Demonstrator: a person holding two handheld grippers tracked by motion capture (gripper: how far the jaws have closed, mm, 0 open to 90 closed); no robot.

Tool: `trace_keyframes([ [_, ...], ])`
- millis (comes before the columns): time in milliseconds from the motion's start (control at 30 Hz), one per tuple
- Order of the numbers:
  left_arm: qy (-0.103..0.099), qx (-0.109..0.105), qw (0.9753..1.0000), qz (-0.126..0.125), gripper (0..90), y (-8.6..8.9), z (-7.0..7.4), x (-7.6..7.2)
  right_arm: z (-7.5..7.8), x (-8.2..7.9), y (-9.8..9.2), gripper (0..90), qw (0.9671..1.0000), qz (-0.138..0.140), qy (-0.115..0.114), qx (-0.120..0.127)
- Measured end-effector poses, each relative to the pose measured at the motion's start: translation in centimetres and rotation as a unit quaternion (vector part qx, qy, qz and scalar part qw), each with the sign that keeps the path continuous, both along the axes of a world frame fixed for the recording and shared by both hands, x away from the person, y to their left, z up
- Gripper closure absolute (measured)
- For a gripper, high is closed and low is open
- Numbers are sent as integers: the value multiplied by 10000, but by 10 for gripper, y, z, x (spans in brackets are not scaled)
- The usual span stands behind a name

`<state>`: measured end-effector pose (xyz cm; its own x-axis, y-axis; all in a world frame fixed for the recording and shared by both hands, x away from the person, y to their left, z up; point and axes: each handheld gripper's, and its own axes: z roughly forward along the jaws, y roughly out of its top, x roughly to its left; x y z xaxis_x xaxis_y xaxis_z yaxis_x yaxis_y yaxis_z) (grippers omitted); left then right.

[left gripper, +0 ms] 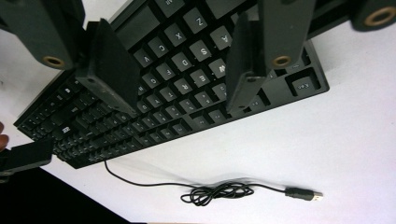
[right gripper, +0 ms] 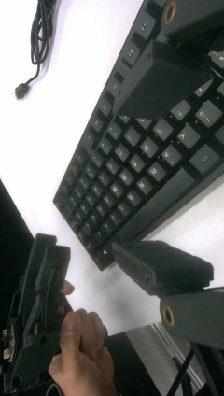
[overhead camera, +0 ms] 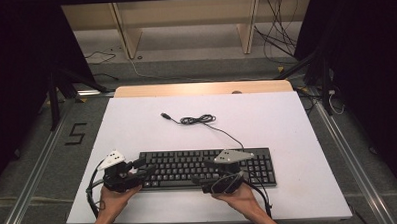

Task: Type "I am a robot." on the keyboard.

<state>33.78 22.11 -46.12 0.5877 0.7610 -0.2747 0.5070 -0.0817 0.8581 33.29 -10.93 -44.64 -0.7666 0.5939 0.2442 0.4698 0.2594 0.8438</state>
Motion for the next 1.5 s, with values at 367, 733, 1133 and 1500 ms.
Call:
trace_keyframes([
  [367, -238, -106, 9997, -21, 338, -1, 4, -4, -4, 1, 10, 309, 9999, 123, 4, -88],
  [733, -358, -138, 9993, -50, 299, -2, 6, -6, -8, 5, 22, 481, 9993, 186, 110, -305],
  [1133, -401, -118, 9991, -48, 291, -2, 7, -7, -19, 11, 32, 827, 9973, 325, 284, -588],
  [1500, -434, -132, 9990, -30, 291, -2, 7, -8, -29, 12, 40, 900, 9942, 391, 326, -951],
])
